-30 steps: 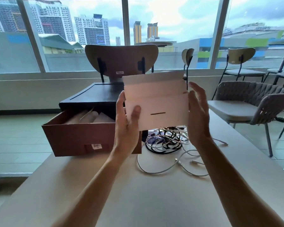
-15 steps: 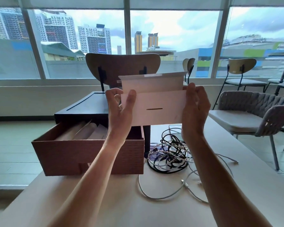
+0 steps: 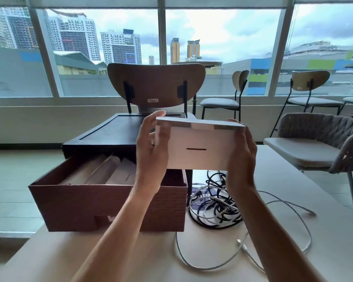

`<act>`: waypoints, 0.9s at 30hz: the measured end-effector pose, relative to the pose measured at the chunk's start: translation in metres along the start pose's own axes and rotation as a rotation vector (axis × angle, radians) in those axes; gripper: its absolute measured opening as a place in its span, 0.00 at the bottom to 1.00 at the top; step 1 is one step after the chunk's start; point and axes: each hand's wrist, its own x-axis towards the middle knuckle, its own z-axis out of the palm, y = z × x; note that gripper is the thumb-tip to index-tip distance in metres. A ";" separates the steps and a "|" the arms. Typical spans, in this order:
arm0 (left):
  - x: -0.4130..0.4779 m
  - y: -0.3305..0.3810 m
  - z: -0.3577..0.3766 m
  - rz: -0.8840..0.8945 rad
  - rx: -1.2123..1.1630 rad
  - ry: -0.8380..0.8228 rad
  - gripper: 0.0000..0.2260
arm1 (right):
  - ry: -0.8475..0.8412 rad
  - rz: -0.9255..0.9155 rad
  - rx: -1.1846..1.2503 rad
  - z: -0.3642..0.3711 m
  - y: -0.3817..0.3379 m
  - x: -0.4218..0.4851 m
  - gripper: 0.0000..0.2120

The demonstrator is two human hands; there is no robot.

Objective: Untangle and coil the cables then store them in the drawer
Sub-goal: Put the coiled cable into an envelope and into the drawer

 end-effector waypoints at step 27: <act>0.004 0.002 -0.005 -0.126 0.028 0.064 0.20 | -0.317 0.189 0.293 0.007 -0.020 -0.002 0.41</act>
